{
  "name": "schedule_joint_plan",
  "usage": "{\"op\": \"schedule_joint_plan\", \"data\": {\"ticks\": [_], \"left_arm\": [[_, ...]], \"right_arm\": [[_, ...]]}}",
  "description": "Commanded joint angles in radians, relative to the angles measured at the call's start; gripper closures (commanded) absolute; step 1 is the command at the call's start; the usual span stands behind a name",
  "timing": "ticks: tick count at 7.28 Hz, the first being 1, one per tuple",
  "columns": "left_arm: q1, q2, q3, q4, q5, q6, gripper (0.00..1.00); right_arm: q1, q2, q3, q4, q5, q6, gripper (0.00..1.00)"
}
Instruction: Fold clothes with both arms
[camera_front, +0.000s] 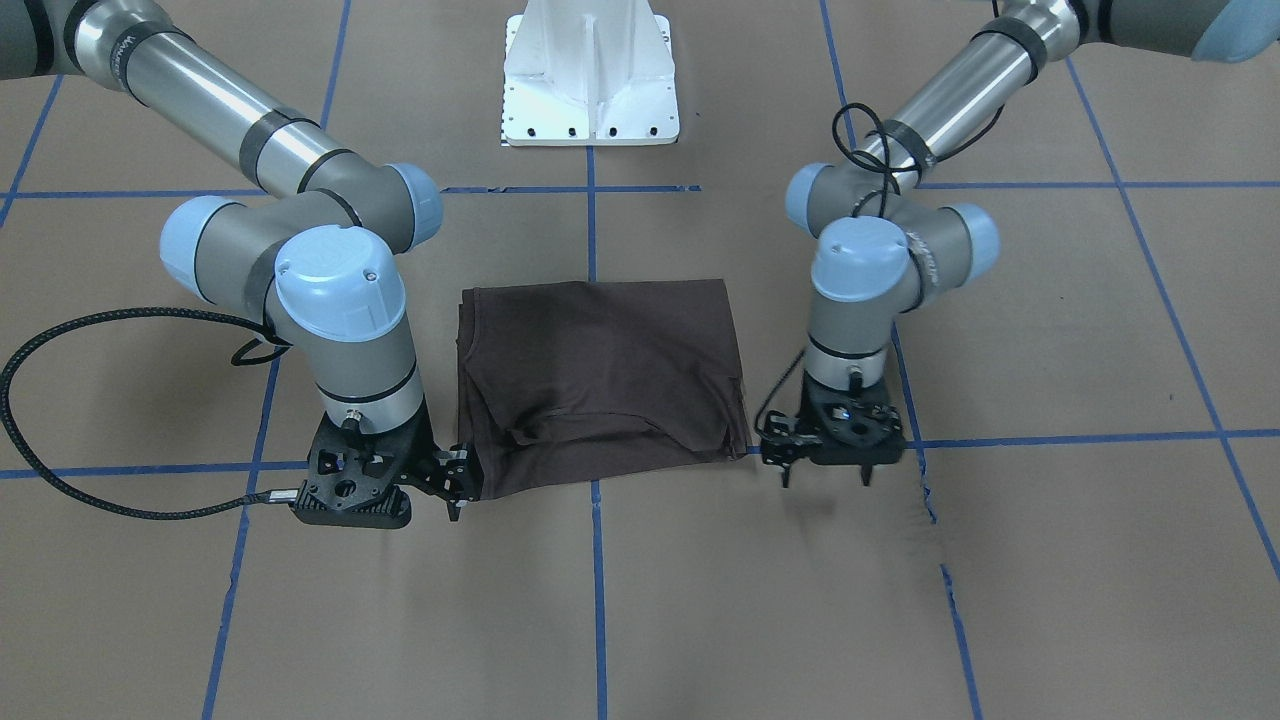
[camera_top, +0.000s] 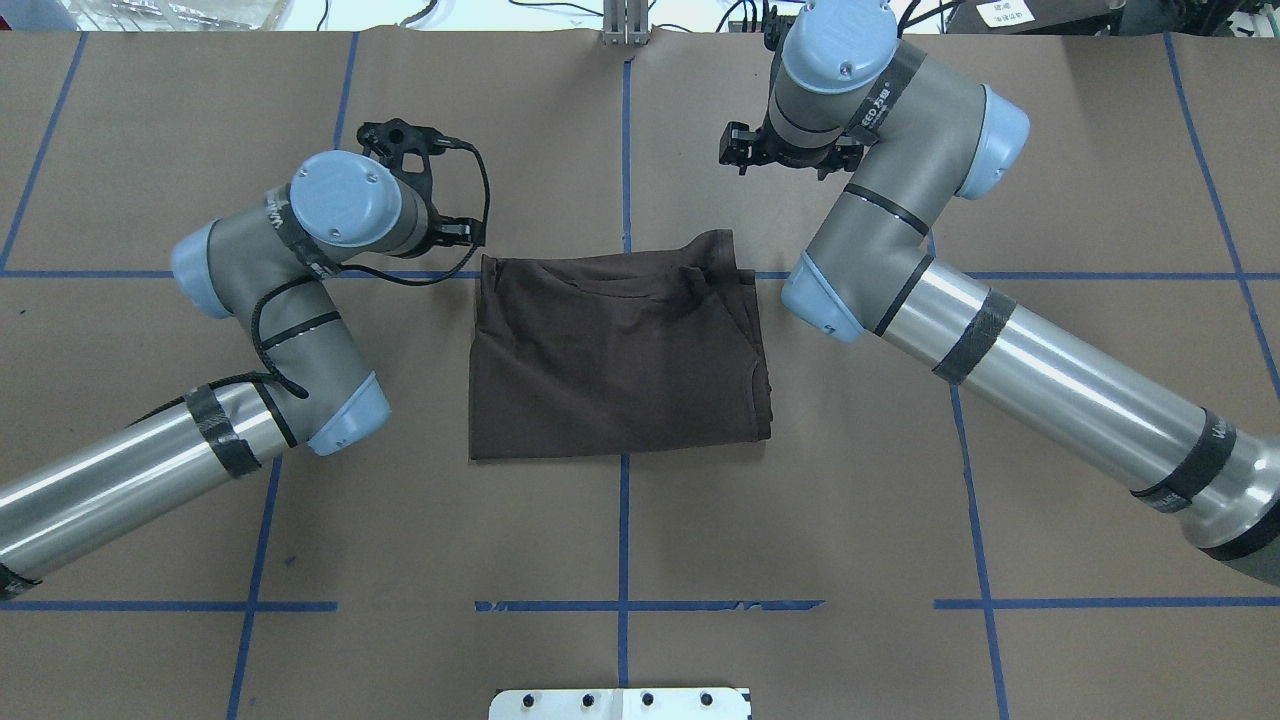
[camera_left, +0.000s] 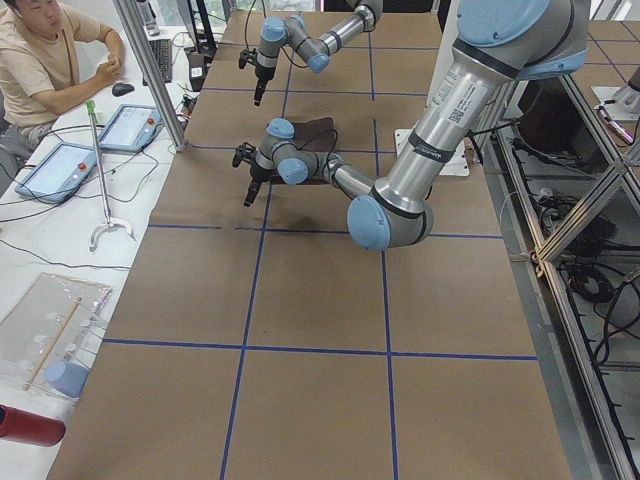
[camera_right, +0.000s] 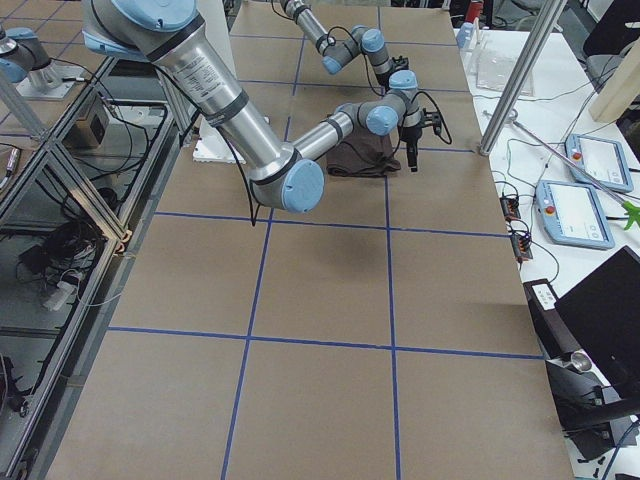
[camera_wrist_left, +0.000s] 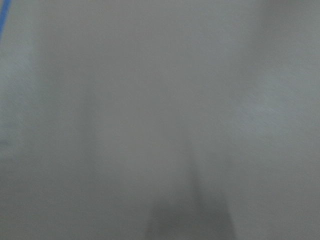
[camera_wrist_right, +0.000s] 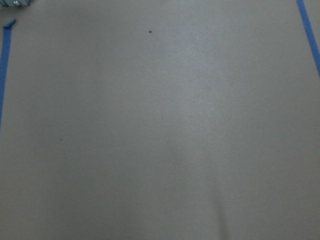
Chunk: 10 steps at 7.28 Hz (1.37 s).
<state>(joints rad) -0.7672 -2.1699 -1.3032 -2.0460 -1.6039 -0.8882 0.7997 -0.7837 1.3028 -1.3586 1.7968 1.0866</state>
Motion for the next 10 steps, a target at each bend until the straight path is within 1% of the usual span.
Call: {"op": "schedule_joint_plan", "data": {"ticks": [1,2,3,4,5,6,7,8,9,10], "left_arm": [[-0.067,0.007,-0.010,-0.020,-0.020,0.101,0.00],[-0.073,0.012,-0.062,-0.017,-0.092,0.098,0.00],[-0.090,0.033,-0.144,-0.004,-0.150,0.104,0.00],[-0.095,0.141,-0.276,0.000,-0.193,0.110,0.00],[-0.136,0.244,-0.404,0.041,-0.249,0.188,0.00],[-0.188,0.336,-0.530,0.116,-0.267,0.295,0.00],[-0.246,0.417,-0.621,0.183,-0.302,0.386,0.00],[-0.341,0.488,-0.666,0.222,-0.350,0.517,0.00],[-0.453,0.551,-0.663,0.224,-0.397,0.728,0.00],[-0.571,0.602,-0.656,0.228,-0.437,0.920,0.00]], "right_arm": [[0.001,-0.009,0.024,-0.002,0.007,-0.002,0.00],[0.004,-0.046,0.080,-0.013,0.072,-0.004,0.00],[0.045,-0.124,0.170,-0.017,0.141,-0.017,0.00],[0.103,-0.215,0.288,-0.068,0.201,-0.113,0.00],[0.168,-0.329,0.457,-0.197,0.257,-0.246,0.00],[0.246,-0.461,0.613,-0.314,0.275,-0.428,0.00],[0.342,-0.561,0.686,-0.397,0.312,-0.597,0.00],[0.446,-0.651,0.688,-0.410,0.370,-0.781,0.00],[0.525,-0.722,0.679,-0.415,0.398,-0.912,0.00],[0.567,-0.796,0.665,-0.412,0.407,-0.945,0.00]]}}
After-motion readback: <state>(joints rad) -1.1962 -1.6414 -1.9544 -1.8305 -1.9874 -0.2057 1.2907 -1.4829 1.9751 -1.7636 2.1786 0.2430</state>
